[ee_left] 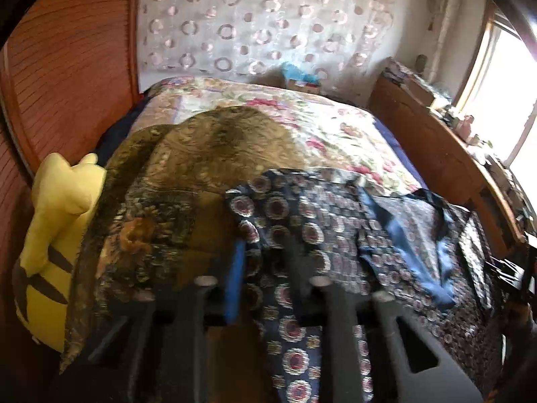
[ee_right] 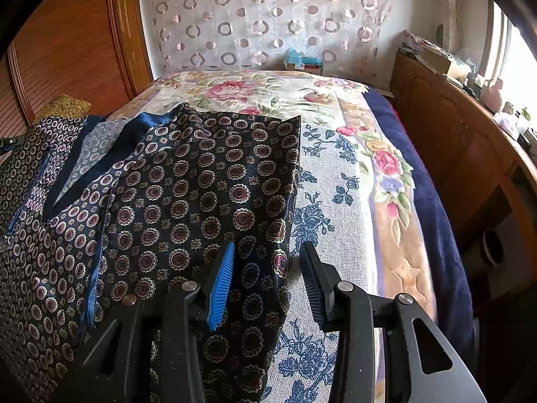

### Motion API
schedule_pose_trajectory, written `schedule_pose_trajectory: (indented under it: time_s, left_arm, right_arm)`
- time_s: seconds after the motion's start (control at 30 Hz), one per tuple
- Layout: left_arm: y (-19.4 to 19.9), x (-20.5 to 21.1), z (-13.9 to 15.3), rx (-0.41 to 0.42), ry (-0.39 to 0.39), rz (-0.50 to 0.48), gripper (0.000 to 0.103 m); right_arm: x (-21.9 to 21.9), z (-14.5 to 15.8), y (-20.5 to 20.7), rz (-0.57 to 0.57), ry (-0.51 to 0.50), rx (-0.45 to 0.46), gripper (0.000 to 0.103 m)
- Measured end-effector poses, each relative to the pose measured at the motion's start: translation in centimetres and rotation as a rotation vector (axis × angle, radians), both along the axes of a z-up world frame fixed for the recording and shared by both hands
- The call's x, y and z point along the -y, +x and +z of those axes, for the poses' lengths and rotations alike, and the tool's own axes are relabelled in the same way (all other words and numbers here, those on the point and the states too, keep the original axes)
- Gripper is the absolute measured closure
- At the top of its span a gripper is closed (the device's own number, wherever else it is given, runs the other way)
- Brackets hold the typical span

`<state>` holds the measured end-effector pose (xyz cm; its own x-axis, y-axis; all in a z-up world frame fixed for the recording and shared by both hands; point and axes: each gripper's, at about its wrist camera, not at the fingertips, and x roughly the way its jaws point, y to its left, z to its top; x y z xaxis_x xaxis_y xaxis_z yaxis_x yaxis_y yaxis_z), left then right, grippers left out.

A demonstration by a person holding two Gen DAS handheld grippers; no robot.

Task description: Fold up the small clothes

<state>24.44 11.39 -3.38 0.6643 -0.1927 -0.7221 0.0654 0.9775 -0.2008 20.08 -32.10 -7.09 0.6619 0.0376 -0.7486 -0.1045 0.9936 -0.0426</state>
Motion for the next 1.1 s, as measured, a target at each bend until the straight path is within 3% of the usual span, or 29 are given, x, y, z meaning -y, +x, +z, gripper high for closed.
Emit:
schedule_pose_trajectory:
  time_s: [0.1, 0.37, 0.6, 0.7, 0.83, 0.97, 1.1]
  left_arm:
    - [-1.2, 1.3, 0.8, 0.039, 0.034, -0.037, 0.100]
    - [-6.7, 5.1, 2.2, 0.149, 0.093, -0.169, 0.101]
    - [-9.8, 5.6, 2.0, 0.186, 0.070, -0.187, 0.101]
    - [-10.8, 5.8, 2.3, 0.202, 0.059, -0.196, 0.101]
    - [-11.8, 6.3, 2.5, 0.223, 0.070, -0.197, 0.101]
    - [-13.1, 6.4, 2.7, 0.236, 0.058, -0.203, 0.101]
    - [-15.6, 5.8, 3.0, 0.257, 0.037, -0.193, 0.101]
  right_arm:
    - [0.0, 0.0, 0.0, 0.000, 0.000, 0.001, 0.061]
    - [0.0, 0.0, 0.0, 0.000, -0.001, 0.001, 0.061]
    - [0.1, 0.0, 0.3, 0.002, 0.009, -0.003, 0.061]
    - [1.2, 0.4, 1.7, -0.016, 0.072, -0.041, 0.061]
    - [1.7, 0.5, 4.4, -0.044, 0.056, -0.055, 0.062]
    - [0.7, 0.6, 5.7, -0.041, 0.042, -0.069, 0.098]
    - [-1.5, 2.3, 2.9, 0.050, 0.024, 0.023, 0.101]
